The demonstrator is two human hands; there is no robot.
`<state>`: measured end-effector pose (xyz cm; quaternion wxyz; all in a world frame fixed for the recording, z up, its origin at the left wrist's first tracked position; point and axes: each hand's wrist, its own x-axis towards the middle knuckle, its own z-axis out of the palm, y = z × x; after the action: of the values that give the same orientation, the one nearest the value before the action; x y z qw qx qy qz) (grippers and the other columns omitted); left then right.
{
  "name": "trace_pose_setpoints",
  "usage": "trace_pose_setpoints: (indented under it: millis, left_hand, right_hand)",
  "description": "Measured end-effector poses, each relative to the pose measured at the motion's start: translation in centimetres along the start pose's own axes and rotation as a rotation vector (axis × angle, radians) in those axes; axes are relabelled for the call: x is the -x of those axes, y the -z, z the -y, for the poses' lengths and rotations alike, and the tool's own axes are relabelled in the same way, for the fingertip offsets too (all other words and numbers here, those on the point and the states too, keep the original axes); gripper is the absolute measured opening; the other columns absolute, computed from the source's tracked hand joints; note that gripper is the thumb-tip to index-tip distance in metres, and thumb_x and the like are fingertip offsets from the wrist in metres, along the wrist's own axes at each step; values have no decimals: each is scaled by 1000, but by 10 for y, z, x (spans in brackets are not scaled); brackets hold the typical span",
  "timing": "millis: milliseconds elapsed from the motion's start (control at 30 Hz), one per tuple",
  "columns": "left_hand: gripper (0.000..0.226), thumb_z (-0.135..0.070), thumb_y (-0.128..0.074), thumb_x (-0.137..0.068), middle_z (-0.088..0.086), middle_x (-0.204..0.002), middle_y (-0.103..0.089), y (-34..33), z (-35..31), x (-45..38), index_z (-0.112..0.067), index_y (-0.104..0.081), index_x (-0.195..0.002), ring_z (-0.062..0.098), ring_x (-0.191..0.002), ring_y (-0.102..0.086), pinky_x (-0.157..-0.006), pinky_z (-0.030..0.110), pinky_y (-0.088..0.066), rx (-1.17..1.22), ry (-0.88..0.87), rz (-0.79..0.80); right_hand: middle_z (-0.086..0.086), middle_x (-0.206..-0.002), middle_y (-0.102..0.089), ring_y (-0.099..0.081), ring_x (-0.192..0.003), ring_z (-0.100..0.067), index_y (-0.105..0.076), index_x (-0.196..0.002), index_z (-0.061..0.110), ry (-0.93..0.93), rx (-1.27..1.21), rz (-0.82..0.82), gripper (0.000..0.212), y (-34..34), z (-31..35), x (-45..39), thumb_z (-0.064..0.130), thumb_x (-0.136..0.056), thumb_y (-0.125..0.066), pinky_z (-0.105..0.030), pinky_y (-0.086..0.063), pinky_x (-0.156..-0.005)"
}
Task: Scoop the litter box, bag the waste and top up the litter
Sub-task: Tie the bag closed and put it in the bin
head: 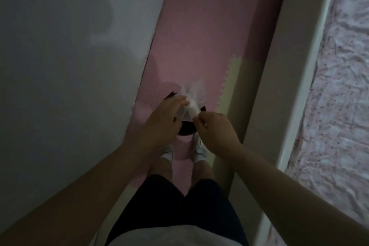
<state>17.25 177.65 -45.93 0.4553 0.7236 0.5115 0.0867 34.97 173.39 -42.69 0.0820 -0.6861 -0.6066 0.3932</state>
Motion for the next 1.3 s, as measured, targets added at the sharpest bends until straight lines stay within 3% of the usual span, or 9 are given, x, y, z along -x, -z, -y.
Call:
trace_pose_setpoints:
  millis: [200,367,600,767,867,1067,1133,1233,1300]
  left_hand:
    - [55,-18,-42,-101,-3,-160,-35,-79,75,-4,-33,-35,-153,20,-144,-37,-119,38,-33,125,350,278]
    - [56,-10,-41,-103,5,-160,-34,-140,140,-18,-26,-29,-156,23,-138,-45,-111,31,-39,156,489,395]
    - [58,-2,-40,-100,4,-156,-41,-204,215,-33,-25,-35,-154,14,-136,-42,-100,17,-31,198,570,388]
    - [57,0,-38,-100,3,-155,-41,-230,244,-39,-20,-35,-154,2,-124,-38,-95,12,-28,194,594,392]
    - [55,-2,-42,-99,1,-151,-46,-238,252,-40,-20,-40,-151,9,-130,-44,-100,18,-31,195,595,387]
    - [43,-4,-42,-96,-3,-126,-58,-242,256,-36,-17,-54,-135,17,-116,-58,-101,32,-46,184,619,380]
    - [40,-4,-43,-95,-3,-124,-61,-242,255,-34,-17,-56,-131,18,-113,-60,-99,36,-49,182,595,367]
    - [49,-5,-44,-99,-5,-131,-53,-233,250,-35,-18,-47,-147,10,-111,-53,-93,21,-40,222,635,344]
    - [53,-4,-47,-99,5,-142,-52,-222,250,-37,-17,-43,-150,18,-120,-55,-100,26,-42,294,746,236]
  right_hand:
    - [-3,-63,-49,-47,-58,-23,-49,-67,12,-147,-92,132,37,-98,-74,-31,22,-103,-51,-36,-32,-54]
    - [4,-57,-41,-45,-58,-20,-47,-64,12,-199,-125,226,38,-182,-125,-59,19,-101,-53,-32,-25,-57]
    - [-18,-80,-70,-66,-75,-34,-67,-75,2,-302,-152,303,38,-276,-180,-97,26,-100,-51,-44,-52,-69]
    - [-12,-76,-72,-64,-68,-23,-64,-68,12,-401,-244,322,40,-315,-201,-110,31,-101,-54,-31,-45,-62]
    - [-13,-77,-72,-67,-75,-27,-64,-68,12,-434,-267,341,39,-325,-209,-112,31,-101,-55,-31,-43,-63]
    - [-5,-65,-59,-59,-69,-20,-69,-74,-1,-500,-285,383,41,-329,-208,-111,29,-100,-56,-27,-31,-57]
    - [-8,-70,-65,-62,-74,-23,-73,-81,1,-508,-300,401,36,-327,-206,-110,28,-99,-58,-27,-36,-59]
    - [-16,-87,-75,-70,-85,-29,-77,-92,2,-552,-367,390,30,-322,-203,-110,28,-96,-61,-35,-53,-74]
    - [-18,-85,-75,-70,-71,-29,-75,-87,5,-630,-451,342,26,-313,-201,-109,26,-96,-62,-37,-56,-65]
